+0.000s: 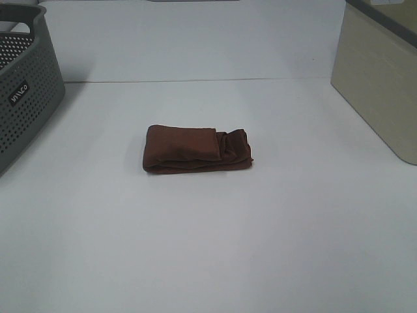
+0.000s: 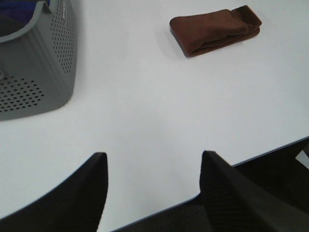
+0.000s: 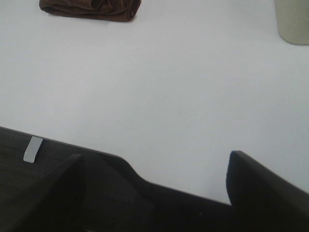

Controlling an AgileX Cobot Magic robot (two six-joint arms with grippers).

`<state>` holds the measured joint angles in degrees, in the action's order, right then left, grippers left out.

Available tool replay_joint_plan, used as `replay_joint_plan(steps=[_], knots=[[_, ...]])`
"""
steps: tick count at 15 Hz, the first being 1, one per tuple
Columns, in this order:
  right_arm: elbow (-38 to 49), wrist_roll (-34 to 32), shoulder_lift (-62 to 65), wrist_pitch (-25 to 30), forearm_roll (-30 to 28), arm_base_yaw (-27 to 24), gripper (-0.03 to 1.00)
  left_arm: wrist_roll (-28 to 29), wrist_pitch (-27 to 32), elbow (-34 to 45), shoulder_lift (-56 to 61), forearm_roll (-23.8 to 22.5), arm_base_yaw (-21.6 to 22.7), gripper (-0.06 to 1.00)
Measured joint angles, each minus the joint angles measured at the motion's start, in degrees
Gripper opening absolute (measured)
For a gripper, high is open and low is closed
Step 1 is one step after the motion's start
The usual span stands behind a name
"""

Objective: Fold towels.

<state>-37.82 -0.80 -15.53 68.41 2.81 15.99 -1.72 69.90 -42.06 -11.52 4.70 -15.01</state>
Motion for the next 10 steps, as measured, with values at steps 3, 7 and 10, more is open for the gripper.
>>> replay_joint_plan(steps=[3,7,10], knots=[[3.4,1.4,7.8,-3.3,0.0,0.0,0.75,-4.1,-0.3,4.0,8.9,2.6,0.0,0.55],[8.3,2.1,9.3,-5.8,0.1,0.0,0.75,-7.3,-6.1,11.3,10.6,7.5,0.0,0.55],[8.8,3.0,9.3,-7.0,0.1,0.0,0.75,-9.1,-8.9,13.1,10.6,9.3,0.0,0.55]])
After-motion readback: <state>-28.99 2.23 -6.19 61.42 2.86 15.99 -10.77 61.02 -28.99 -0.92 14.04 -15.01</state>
